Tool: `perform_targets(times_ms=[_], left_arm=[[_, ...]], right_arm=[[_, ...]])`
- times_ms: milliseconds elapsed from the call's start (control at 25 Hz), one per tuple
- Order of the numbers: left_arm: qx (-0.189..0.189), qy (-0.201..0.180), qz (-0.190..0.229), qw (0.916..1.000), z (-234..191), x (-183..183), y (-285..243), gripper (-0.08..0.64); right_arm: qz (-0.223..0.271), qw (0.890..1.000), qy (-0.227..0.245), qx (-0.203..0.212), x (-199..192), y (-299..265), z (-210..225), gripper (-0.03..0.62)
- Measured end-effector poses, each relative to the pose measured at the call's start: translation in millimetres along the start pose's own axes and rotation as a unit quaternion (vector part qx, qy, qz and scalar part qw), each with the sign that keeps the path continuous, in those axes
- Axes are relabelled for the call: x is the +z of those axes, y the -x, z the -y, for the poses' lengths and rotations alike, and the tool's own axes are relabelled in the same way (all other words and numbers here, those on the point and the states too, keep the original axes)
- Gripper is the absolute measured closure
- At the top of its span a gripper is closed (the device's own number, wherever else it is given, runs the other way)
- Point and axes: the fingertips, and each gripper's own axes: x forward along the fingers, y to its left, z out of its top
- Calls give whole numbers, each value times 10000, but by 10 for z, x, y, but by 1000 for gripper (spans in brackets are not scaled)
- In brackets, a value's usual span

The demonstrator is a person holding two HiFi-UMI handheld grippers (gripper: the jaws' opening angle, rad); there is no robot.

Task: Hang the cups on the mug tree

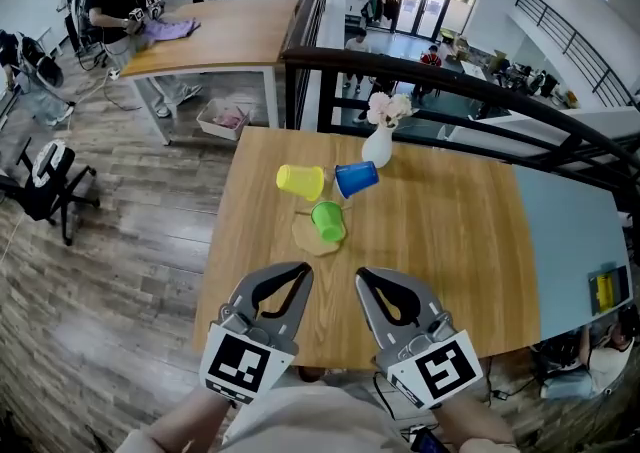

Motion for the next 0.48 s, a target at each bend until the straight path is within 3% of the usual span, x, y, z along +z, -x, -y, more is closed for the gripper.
perform_targets(times_ms=[480], left_arm=[[-80, -96, -66, 9999, 63, -3, -43, 557]], right_arm=[[41, 10000, -11, -49, 25, 29, 57, 592]])
